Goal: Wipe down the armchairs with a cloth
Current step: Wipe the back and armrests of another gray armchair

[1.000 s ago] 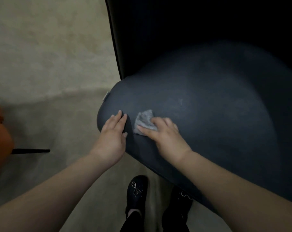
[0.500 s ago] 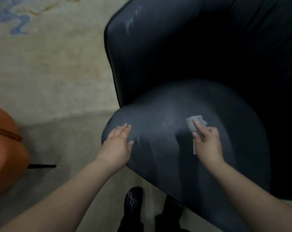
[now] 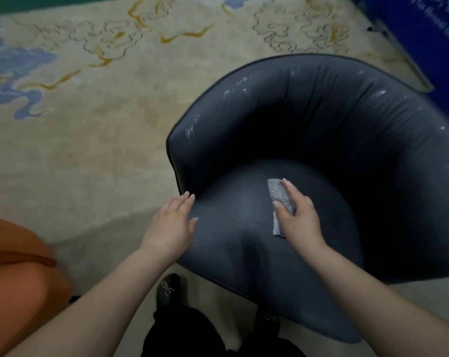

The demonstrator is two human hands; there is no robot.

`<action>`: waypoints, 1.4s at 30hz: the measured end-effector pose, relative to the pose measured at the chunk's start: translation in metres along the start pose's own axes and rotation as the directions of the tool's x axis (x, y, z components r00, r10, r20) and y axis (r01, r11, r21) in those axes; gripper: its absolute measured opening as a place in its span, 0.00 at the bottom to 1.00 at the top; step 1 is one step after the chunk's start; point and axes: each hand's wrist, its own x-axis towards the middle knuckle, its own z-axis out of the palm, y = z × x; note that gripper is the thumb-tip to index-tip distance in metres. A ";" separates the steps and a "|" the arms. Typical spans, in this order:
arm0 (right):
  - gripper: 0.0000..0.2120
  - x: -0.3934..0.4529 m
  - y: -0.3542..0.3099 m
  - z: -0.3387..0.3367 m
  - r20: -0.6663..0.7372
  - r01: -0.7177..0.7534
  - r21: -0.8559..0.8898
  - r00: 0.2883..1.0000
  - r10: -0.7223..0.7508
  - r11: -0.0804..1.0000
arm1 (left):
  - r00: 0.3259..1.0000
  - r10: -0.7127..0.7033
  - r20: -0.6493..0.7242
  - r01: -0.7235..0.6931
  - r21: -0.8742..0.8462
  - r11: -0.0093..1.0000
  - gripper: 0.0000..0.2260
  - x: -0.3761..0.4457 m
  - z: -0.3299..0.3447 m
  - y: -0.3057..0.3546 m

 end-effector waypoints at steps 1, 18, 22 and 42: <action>0.25 0.000 -0.010 0.005 -0.010 -0.009 0.004 1.000 0.009 1.000 | 1.000 0.005 0.007 -0.005 -0.012 1.000 0.25 0.005 -0.010 -0.005; 0.21 0.012 -0.142 0.116 -0.322 -0.176 0.331 0.902 0.286 0.927 | 0.955 0.284 0.082 -0.283 -0.025 0.959 0.26 0.139 -0.160 -0.103; 0.21 0.020 -0.151 0.113 -0.320 -0.158 0.350 0.906 0.277 0.923 | 0.944 0.311 0.109 -0.306 -0.062 0.950 0.25 0.163 -0.171 -0.091; 0.27 0.118 -0.170 0.179 -0.423 -0.265 0.554 0.727 0.541 0.789 | 0.600 0.711 0.367 -0.787 0.110 0.608 0.25 0.371 -0.154 -0.050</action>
